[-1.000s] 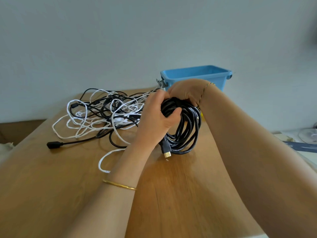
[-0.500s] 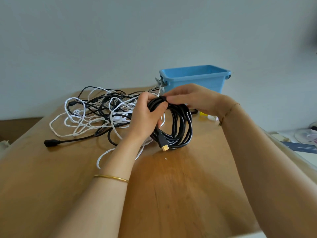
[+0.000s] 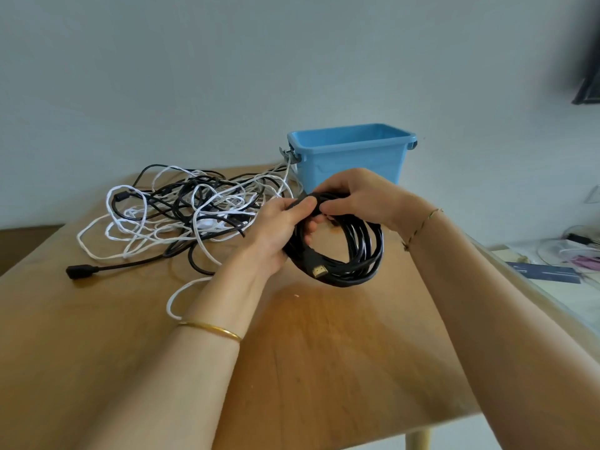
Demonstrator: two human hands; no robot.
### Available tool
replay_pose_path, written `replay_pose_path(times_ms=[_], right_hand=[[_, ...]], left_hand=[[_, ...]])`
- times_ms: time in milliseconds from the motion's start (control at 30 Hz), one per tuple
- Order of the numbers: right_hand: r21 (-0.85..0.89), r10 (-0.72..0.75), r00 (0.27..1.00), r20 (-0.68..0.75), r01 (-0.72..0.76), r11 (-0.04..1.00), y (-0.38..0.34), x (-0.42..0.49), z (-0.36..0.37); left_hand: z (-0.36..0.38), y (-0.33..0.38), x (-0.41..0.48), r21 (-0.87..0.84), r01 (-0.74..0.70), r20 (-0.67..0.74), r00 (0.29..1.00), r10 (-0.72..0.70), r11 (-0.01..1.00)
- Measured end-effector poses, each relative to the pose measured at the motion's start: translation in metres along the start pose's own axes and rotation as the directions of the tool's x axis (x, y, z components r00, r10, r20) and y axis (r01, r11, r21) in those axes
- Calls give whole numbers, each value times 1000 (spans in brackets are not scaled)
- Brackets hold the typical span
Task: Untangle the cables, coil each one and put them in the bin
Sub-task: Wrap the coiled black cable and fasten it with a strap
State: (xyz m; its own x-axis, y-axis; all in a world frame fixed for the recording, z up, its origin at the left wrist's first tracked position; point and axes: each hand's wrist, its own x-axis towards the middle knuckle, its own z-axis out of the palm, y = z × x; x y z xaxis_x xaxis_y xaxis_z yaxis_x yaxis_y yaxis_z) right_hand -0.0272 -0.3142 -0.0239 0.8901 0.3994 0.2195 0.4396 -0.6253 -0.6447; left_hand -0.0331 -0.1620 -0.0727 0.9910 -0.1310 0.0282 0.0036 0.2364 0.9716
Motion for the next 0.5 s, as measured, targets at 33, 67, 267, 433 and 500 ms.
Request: replay_pose_path(times_ms=[33, 67, 267, 433, 500], right_hand=[[-10, 11, 1000, -1, -12, 1000, 2, -3, -2], [-17, 24, 1000, 0, -24, 1000, 3, -5, -5], [-16, 240, 946, 216, -243, 970, 30, -17, -33], [-48, 329, 886, 327, -332, 942, 50, -19, -40], [-150, 323, 901, 290, -290, 945, 52, -17, -36]], left_hand=[[4, -1, 0, -25, 26, 7, 1000, -26, 999], [10, -3, -1, -49, 52, 12, 999, -52, 997], [38, -20, 0, 187, 157, 95, 980, -177, 970], [45, -24, 11, 602, 155, 7, 980, -200, 783], [44, -22, 12, 621, 159, 5, 978, -207, 767]])
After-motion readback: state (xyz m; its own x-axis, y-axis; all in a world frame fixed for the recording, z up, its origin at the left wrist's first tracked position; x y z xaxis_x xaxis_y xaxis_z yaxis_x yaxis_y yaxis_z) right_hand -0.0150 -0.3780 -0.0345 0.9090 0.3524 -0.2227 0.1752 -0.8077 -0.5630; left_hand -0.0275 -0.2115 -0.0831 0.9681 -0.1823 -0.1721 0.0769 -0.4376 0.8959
